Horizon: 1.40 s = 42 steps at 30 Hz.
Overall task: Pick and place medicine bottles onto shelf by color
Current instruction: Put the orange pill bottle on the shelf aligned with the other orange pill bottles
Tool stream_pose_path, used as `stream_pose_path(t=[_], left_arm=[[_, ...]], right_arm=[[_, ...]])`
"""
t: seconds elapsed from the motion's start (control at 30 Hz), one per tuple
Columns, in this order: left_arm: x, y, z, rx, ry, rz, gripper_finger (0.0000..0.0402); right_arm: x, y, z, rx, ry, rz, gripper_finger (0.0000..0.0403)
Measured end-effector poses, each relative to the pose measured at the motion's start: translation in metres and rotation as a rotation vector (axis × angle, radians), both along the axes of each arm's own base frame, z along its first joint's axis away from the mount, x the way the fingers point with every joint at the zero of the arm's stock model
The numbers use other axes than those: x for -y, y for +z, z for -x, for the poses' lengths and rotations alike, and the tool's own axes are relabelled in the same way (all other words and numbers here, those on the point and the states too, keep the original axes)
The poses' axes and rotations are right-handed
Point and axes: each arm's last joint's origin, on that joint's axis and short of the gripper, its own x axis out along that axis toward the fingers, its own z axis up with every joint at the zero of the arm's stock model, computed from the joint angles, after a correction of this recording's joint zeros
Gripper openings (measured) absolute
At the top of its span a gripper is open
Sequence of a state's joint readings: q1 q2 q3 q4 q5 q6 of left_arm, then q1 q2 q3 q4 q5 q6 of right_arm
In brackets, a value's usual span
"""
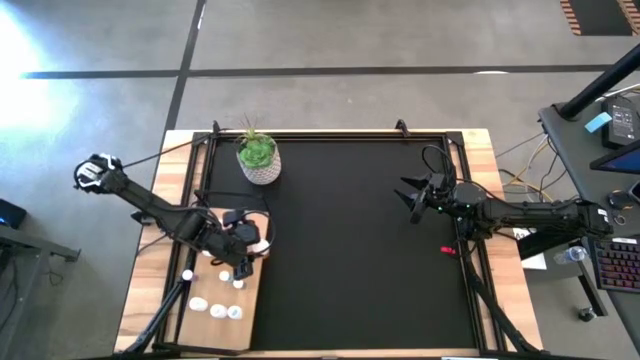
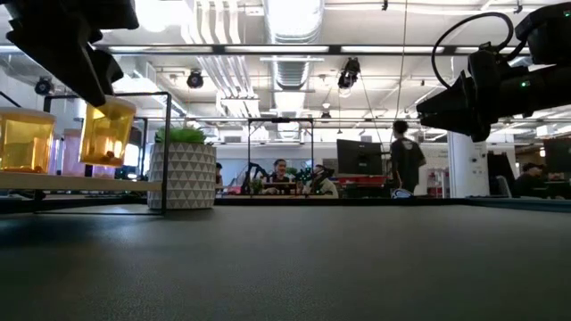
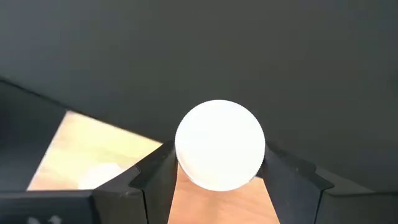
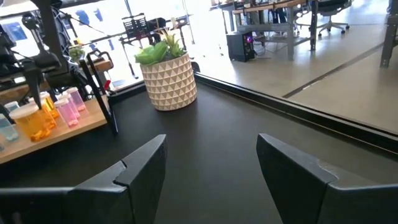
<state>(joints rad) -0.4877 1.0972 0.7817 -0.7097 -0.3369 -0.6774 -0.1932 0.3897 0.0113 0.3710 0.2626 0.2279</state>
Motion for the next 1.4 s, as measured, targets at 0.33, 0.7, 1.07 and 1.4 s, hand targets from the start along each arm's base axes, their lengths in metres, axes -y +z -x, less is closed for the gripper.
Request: stream_pose_path(t=[0.33,0.7,1.07,1.4], left_arm=[[0.005,-0.002,0.011,-0.046,0.08,0.037,0.0196],[0.008,-0.006,0.02,-0.086,0.136,0.032,0.0196],[0.01,-0.007,0.024,-0.104,0.161,0.044,0.0196],[0.011,-0.007,0.025,-0.103,0.156,0.046,0.0196]], right_arm=[[0.0,0.0,0.0,0.0,0.0,0.0,0.0238],[0.0,0.0,0.0,0.0,0.0,0.0,0.0238],[0.0,0.0,0.0,0.0,0.0,0.0,0.0238],[0.0,0.0,0.0,0.0,0.0,0.0,0.0238]])
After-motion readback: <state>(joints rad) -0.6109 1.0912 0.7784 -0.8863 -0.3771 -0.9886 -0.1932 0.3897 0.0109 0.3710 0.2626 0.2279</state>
